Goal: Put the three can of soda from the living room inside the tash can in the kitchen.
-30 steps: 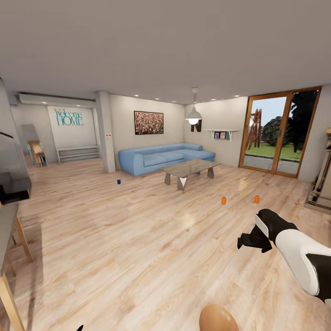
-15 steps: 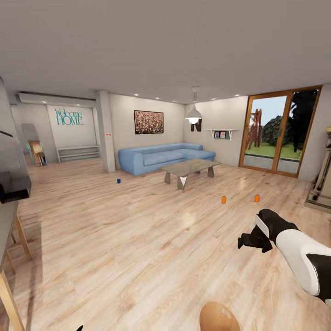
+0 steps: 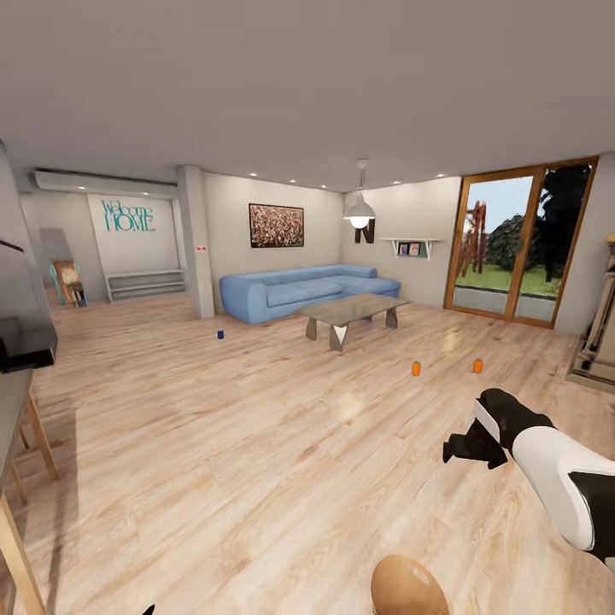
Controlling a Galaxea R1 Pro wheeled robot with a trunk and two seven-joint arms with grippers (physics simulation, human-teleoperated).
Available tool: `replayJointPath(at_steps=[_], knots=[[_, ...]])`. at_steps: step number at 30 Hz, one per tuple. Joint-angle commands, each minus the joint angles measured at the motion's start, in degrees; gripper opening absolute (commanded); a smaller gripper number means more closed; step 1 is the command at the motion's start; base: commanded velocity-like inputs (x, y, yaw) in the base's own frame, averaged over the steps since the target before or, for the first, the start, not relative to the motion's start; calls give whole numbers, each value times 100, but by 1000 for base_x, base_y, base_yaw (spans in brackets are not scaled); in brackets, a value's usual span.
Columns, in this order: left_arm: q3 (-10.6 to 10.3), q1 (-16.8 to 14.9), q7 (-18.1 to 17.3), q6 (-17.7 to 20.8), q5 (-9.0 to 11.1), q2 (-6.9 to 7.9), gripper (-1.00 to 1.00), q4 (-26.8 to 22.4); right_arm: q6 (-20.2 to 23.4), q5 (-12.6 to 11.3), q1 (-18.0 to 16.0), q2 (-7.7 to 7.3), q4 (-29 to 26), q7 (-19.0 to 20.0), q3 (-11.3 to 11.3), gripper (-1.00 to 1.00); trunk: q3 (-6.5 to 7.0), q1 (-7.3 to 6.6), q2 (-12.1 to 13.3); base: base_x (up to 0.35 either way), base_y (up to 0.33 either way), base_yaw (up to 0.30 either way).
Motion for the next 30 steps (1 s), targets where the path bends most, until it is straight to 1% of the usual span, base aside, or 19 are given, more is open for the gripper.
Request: replayJointPath(at_steps=[1, 30], knots=[[0, 0, 1, 0, -1, -1, 100, -1, 0, 2, 0, 0, 0, 0, 5, 100, -18, 23, -42, 0, 0, 0], [0, 0, 3, 9, 0, -18, 100, 7, -18, 2, 0, 19, -9, -25, 22, 100, -539, 660, -1205, 0, 0, 0]])
